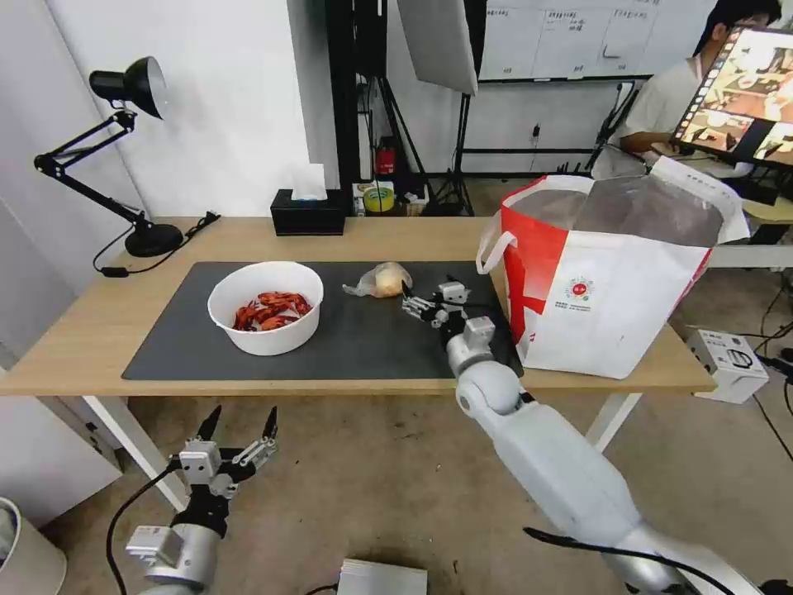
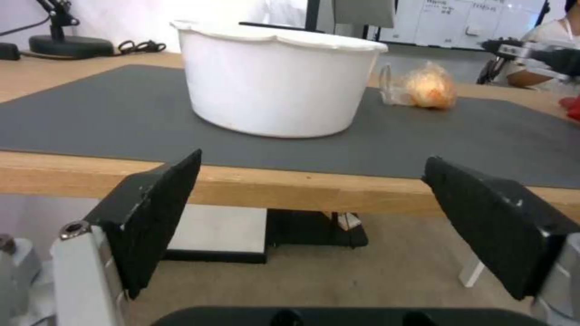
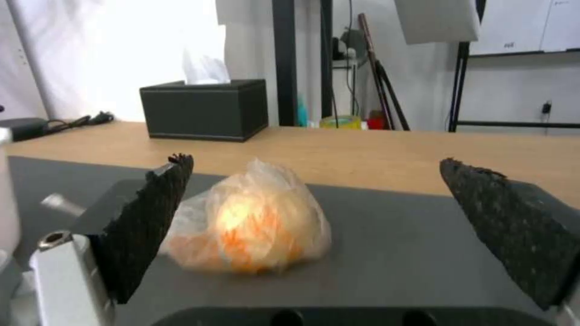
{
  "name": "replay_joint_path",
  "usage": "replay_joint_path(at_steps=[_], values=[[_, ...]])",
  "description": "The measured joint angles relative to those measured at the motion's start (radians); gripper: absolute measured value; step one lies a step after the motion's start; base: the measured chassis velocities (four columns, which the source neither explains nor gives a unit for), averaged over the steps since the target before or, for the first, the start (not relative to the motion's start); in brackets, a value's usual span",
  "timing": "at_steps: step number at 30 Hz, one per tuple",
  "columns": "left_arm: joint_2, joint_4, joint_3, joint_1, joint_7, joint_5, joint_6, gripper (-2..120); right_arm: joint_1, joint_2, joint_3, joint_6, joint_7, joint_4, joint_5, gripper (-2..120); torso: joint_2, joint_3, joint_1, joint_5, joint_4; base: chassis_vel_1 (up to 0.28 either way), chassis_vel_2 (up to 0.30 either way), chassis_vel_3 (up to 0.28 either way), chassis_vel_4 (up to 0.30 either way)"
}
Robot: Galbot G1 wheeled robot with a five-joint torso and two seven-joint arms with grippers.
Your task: Pick up the trash from the table and place it into the takeout bag.
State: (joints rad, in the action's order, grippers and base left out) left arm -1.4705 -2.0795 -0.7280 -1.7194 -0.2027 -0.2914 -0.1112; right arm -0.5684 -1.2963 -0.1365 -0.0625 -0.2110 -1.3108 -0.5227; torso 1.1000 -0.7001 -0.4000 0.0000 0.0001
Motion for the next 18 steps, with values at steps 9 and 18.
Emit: replay_joint_path(at_steps=[9,18], values=[[0.0,0.0,0.007,-0.001,-0.001,-0.001,-0.001,100,0.149,-0.112,-0.018,0.003,0.033,0.201,-0.009,100,0.0,0.0,0.0,-0.0002,0.0,0.0,0.0,0.0,0.0],[0.003,-0.001,0.004,-0.005,-0.002,-0.001,-0.002,100,0.215,-0.194,-0.035,0.091,0.037,0.322,-0.031,100,0.0,0.0,0.0,-0.0001,0.0,0.0,0.0,0.0,0.0]])
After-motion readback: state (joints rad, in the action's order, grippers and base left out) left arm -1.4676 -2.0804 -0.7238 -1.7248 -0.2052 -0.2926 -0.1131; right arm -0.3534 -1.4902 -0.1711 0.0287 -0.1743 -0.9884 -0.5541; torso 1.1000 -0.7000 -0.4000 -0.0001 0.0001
